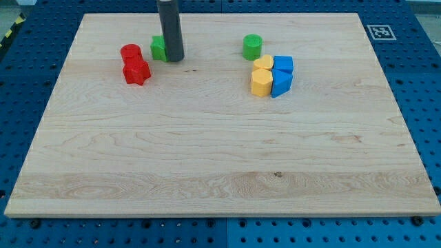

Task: Move the green star near to the top left corner

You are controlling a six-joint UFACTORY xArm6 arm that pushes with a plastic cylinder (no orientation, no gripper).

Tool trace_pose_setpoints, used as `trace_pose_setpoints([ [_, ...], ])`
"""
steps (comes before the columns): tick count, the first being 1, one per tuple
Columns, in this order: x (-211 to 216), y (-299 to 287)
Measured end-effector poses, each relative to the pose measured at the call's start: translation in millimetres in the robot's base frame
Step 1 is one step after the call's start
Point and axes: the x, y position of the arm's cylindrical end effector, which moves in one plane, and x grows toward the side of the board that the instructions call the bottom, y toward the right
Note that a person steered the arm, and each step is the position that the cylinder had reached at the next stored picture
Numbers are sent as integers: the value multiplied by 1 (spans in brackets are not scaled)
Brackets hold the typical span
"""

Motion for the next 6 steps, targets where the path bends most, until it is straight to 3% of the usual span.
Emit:
trace_pose_setpoints([
  [2,-39,-55],
  [3,-39,-63],
  [4,-11,-64],
  [6,-31,-110],
])
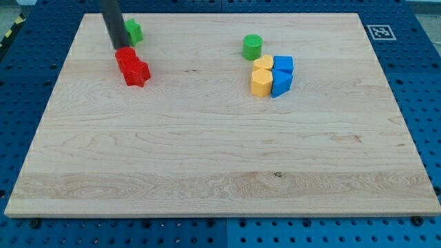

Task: Move the green star near to the top left corner

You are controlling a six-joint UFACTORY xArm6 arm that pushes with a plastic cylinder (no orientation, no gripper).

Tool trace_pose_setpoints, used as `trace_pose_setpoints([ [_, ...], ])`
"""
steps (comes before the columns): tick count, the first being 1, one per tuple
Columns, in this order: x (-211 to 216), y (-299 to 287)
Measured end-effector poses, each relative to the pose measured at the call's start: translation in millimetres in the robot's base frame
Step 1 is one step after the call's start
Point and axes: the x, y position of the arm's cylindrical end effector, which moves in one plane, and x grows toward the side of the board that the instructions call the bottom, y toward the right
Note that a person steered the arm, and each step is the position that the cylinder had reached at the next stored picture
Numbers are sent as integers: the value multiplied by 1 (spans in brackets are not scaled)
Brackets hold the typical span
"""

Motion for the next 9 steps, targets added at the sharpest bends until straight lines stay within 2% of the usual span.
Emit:
trace_pose_setpoints([
  [3,-40,1],
  [4,-40,1],
  [5,-20,1],
  [7,-9,30],
  [9,-45,67],
])
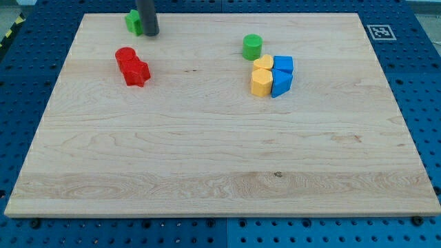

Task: Move the green star near to the top left corner

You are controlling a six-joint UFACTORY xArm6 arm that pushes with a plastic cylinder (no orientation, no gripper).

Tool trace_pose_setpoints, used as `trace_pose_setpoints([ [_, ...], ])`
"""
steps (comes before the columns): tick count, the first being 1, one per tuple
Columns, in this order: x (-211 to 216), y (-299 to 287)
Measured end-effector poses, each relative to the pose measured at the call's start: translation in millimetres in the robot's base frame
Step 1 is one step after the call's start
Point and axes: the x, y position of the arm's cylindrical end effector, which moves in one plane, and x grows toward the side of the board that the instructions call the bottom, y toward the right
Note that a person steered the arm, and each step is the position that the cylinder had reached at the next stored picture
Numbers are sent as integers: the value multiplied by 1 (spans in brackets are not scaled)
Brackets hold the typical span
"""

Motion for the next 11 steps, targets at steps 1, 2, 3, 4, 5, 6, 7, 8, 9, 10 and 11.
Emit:
trace_pose_setpoints([
  [1,-8,1],
  [2,-25,1],
  [3,-35,1],
  [4,-35,1],
  [5,-35,-15],
  [6,-35,-38],
  [7,-35,-43],
  [8,-35,-8],
  [9,-31,21],
  [10,-31,23],
  [11,-28,25],
])
